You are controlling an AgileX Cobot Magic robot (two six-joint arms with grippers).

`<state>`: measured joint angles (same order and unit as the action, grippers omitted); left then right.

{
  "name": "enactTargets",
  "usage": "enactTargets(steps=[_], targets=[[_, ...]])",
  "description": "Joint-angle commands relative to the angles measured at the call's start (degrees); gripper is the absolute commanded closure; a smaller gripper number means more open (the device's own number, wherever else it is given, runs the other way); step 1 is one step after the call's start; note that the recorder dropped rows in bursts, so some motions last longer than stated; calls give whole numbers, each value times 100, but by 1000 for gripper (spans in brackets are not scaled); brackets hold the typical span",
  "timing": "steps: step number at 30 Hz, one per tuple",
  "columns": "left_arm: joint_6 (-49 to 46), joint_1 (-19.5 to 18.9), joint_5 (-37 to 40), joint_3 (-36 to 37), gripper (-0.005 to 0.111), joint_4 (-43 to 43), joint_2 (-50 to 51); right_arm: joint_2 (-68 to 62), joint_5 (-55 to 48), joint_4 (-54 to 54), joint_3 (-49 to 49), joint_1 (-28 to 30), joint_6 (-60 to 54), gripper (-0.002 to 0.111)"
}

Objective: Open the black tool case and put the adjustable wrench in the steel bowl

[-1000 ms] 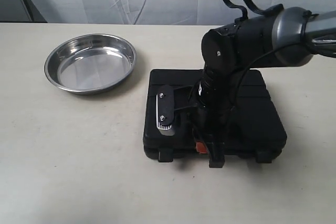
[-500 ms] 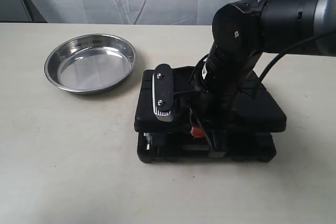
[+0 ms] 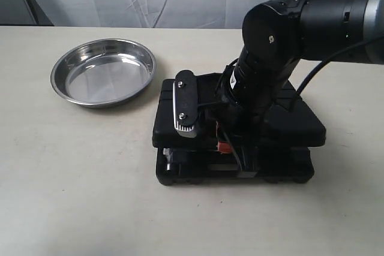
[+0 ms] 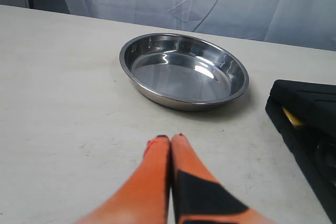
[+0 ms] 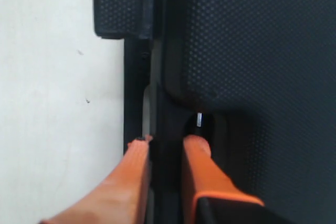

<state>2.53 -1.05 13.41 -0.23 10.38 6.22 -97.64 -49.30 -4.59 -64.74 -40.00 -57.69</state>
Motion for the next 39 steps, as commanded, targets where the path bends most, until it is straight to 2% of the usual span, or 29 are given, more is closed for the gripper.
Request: enactTargets(steps=[1, 17, 19, 21, 22, 23, 27, 30, 34, 37, 39], targets=[[-2, -2, -11, 23, 107, 8, -25, 82, 385, 100, -33, -4, -31, 109], [-2, -2, -11, 23, 107, 8, -25, 82, 551, 115, -33, -4, -31, 109], [-2, -2, -325, 23, 107, 29, -25, 82, 573, 115, -33, -4, -31, 109], [210, -2, -1144, 23, 107, 932, -25, 82, 621, 115, -33, -4, -31, 109], [434, -2, -1598, 23, 107, 1965, -25, 82, 644, 115, -33, -4, -31, 109], [435, -2, -1605, 23, 107, 2282, -25, 82, 644, 115, -33, -4, -31, 109], [395, 84, -873, -968, 107, 2292, 267, 82, 692, 120, -33, -4, -31, 109], [117, 132, -299, -1849, 107, 2000, 1023, 82, 745, 120, -33, -4, -31, 109], [117, 132, 1419, -3024, 107, 1566, 2692, 82, 772, 120, -33, -4, -31, 109], [75, 122, 2704, -3754, 107, 1590, 4185, 82, 772, 120, -33, -4, -31, 109], [-158, 122, 3265, -4061, 107, 1723, 5021, 82, 789, 130, -33, -4, -31, 109]])
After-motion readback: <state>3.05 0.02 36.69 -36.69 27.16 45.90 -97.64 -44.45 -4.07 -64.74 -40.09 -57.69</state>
